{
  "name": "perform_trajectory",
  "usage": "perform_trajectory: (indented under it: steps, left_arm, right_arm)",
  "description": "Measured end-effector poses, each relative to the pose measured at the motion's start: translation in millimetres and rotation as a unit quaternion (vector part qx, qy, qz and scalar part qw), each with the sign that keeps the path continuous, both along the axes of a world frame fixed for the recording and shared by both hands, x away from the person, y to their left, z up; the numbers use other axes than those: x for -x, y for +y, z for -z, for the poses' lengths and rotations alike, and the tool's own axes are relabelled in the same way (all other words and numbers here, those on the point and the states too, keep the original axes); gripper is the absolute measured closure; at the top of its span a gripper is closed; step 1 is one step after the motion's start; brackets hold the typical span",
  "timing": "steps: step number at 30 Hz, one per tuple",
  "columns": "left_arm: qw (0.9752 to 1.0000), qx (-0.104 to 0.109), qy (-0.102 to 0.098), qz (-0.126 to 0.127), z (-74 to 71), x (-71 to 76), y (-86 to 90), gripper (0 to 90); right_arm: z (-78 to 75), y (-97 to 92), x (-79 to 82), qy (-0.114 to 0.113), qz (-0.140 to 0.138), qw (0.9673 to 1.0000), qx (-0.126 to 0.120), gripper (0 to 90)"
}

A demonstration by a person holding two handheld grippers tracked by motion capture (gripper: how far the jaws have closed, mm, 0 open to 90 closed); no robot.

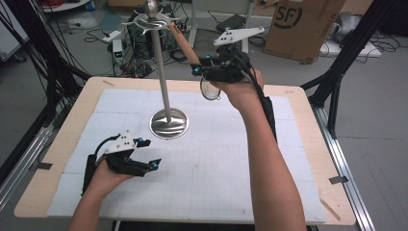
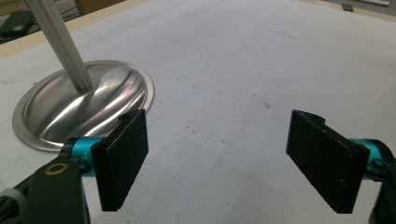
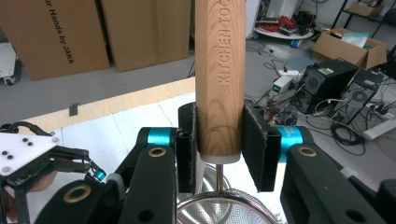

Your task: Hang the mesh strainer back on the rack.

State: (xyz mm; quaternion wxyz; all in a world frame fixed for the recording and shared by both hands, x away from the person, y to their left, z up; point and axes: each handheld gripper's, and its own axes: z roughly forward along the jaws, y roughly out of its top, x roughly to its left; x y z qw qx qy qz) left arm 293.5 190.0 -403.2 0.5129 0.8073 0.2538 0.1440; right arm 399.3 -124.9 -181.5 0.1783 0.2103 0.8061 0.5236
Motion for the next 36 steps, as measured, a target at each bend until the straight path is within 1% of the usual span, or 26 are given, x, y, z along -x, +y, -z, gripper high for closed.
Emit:
perform_trajectory:
  steps: [4, 7, 9, 12, 13, 16, 18, 19, 20, 23, 24, 25, 26, 32, 33, 34, 36]
  left_arm:
    - [1.0000, 0.000, 0.000, 0.002, 0.1, -0.3, -0.3, 21.5]
    - [1.0000, 0.002, 0.002, 0.001, 0.2, 0.3, -1.3, 21.5]
    - [1.0000, 0.000, 0.002, 0.002, 0.2, 0.0, -1.3, 21.5]
    - [1.0000, -0.002, 0.000, 0.004, 0.4, -0.3, -1.6, 21.5]
    - [1.0000, -0.002, 0.001, 0.004, 0.3, -0.1, -1.7, 21.5]
    - [1.0000, -0.001, 0.001, 0.004, 0.4, 0.3, -2.5, 21.5]
    - [1.0000, -0.002, 0.001, 0.005, 0.3, 0.3, -2.7, 21.5]
    - [1.0000, -0.001, 0.002, 0.005, 0.4, 0.3, -3.1, 21.5]
    - [1.0000, -0.002, 0.002, 0.005, 0.3, 0.5, -3.3, 21.5]
    - [1.0000, 0.000, 0.002, 0.005, 0.4, 0.8, -4.0, 21.5]
    - [1.0000, 0.000, 0.001, 0.006, 0.3, 0.7, -3.9, 21.5]
    - [1.0000, 0.000, 0.001, 0.006, 0.3, 0.8, -4.0, 21.5]
    - [1.0000, 0.000, -0.001, 0.005, 0.3, 0.6, -4.0, 21.5]
    - [1.0000, 0.000, 0.002, 0.008, 0.1, 0.5, -4.0, 21.5]
    - [1.0000, 0.002, 0.002, 0.009, -0.3, 0.7, -4.1, 21.5]
    - [0.9999, 0.005, 0.001, 0.010, -0.9, 1.0, -4.0, 21.5]
    - [0.9999, 0.008, -0.001, 0.011, -1.9, 1.2, -4.0, 21.6]
  right_arm:
    - [2.6, 2.0, -5.9, 0.002, 0.004, 1.0000, 0.004, 68.2]
    - [4.7, 2.6, -10.4, 0.011, 0.001, 0.9999, -0.008, 68.2]
    - [6.1, 3.6, -12.9, 0.008, 0.000, 0.9999, -0.007, 68.1]
    - [8.4, 6.2, -15.6, 0.014, 0.002, 0.9999, -0.008, 68.1]
    - [9.0, 6.8, -16.6, 0.013, 0.001, 0.9999, -0.006, 68.1]
    - [10.4, 11.5, -18.8, 0.021, 0.005, 0.9998, 0.002, 68.1]
    - [10.5, 15.1, -20.3, 0.023, 0.005, 0.9997, 0.006, 68.1]
    - [10.4, 16.4, -21.2, 0.020, 0.003, 0.9998, 0.008, 68.1]
    - [10.6, 19.3, -21.6, 0.023, 0.002, 0.9997, 0.010, 68.1]
    - [11.0, 25.9, -24.1, 0.024, 0.002, 0.9995, 0.018, 68.1]
    - [11.2, 28.2, -24.4, 0.028, 0.003, 0.9994, 0.019, 68.1]
    - [11.7, 29.8, -26.1, 0.021, 0.001, 0.9995, 0.022, 68.1]
    - [12.5, 31.5, -27.0, 0.022, 0.000, 0.9995, 0.022, 68.1]
    - [15.8, 38.2, -29.5, 0.031, 0.002, 0.9992, 0.025, 68.0]
    - [16.2, 38.8, -30.3, 0.028, 0.000, 0.9993, 0.025, 67.8]
    - [16.0, 39.5, -29.9, 0.031, 0.002, 0.9992, 0.025, 67.6]
    - [15.8, 40.0, -30.4, 0.028, 0.001, 0.9992, 0.030, 67.3]
